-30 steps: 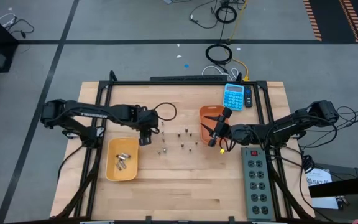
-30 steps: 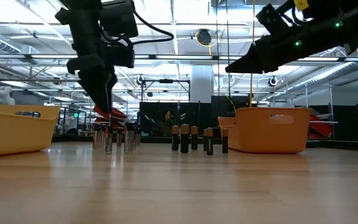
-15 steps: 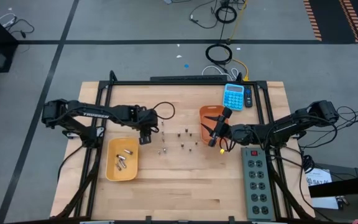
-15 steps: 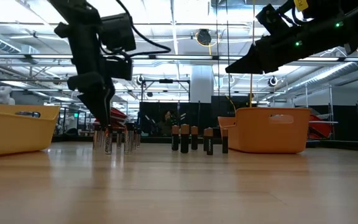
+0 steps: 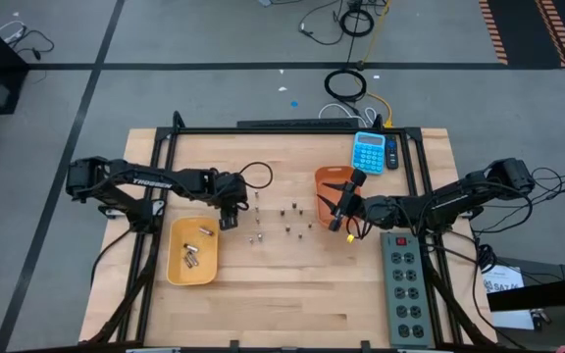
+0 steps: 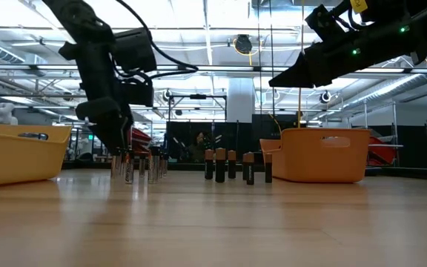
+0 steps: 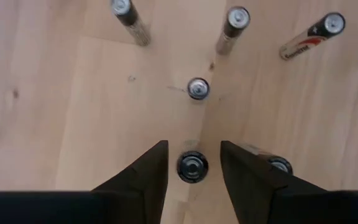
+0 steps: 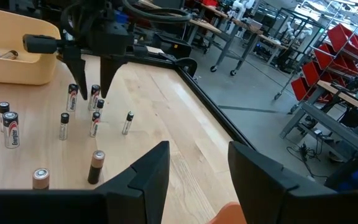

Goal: Sort batteries
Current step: Put the silver black battery into the yellow bin

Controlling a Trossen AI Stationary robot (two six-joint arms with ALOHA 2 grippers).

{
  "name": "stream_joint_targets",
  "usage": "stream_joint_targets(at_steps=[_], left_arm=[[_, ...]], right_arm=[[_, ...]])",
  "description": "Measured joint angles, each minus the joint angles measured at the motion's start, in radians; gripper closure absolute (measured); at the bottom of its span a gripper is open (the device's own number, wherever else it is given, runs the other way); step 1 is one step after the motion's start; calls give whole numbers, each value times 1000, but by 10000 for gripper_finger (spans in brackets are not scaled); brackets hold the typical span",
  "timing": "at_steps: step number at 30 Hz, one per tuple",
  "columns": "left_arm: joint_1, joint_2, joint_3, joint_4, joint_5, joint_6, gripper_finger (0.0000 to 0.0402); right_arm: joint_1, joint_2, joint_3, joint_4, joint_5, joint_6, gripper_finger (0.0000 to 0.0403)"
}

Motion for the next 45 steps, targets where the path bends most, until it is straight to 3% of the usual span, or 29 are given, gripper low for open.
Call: stream_joint_targets(at_steps=[8,18,27,33,35,39,43,45], left_arm=[[0,0,-16,11,12,1,357],[0,-19,-16,20,-4,1,357],[1,-227,90,-220,-64,-26,357],[-14,-396,130,-411,319,-264,357],[-50,-429,131,-481,377,-329,357],[-133,-437,131,-618,326,-420,357],[-179,-419,104,-630,229,-511,355],[-190,-412,91,-630,192,-547,329]], right_arm=[[0,0,0,0,0,0,248],[0,0,0,0,0,-1,248],[0,0,0,0,0,-1,248],[0,0,0,0,0,-1,248],[0,0,0,0,0,-1,248],[0,0,0,0,0,0,248],[0,0,0,0,0,0,248],[0,0,0,0,0,3,248]])
